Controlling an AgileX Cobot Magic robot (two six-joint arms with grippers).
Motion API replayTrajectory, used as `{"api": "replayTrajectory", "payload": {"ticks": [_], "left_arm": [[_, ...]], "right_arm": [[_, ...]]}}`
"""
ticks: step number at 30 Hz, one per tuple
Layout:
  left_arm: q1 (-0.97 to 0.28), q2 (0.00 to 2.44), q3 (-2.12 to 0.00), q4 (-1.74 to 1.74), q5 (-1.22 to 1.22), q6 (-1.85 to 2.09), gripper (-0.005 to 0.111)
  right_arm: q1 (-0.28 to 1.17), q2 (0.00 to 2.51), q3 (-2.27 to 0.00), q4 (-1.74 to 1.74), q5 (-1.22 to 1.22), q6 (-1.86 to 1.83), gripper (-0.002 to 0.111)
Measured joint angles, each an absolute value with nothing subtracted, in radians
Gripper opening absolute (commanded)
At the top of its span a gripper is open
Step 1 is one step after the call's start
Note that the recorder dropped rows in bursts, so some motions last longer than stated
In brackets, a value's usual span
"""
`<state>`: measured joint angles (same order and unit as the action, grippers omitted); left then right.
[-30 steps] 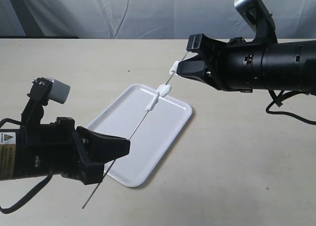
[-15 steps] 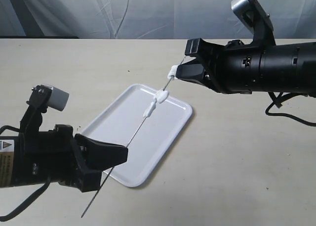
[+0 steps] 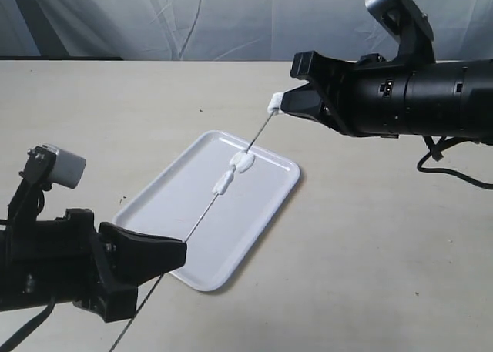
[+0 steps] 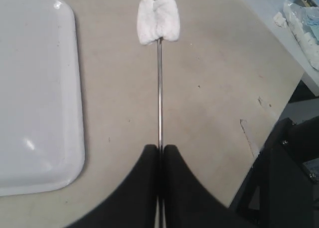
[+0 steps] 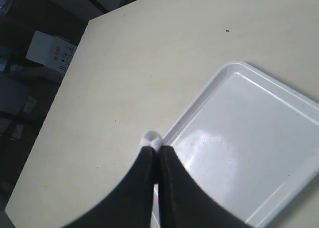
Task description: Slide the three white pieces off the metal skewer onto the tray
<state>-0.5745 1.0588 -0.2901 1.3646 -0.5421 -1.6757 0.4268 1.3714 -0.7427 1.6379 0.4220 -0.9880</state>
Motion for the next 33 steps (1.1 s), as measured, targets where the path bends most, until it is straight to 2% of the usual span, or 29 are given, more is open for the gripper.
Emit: {"api": "replayTrajectory", "payload": {"ticks": [16,28,33], "left_arm": [[-0.575,0.966,-0.202,1.447,-0.520,-1.786,0.000],[-0.575,0.958,-0.183,1.514,-0.571,-1.828,0.000],[-0.575,0.958,-0.183,1.539,-0.508,-1.843,0.000]], "right_arm": [[0.435,1.380,-0.745,1.626,0.431,-1.016,-0.001],[0.424,1.502,-0.749,1.737,0.413,-1.149,-0.001],[0.424,1.523,-0.749,1.739,0.413,-1.163,-0.001]]}}
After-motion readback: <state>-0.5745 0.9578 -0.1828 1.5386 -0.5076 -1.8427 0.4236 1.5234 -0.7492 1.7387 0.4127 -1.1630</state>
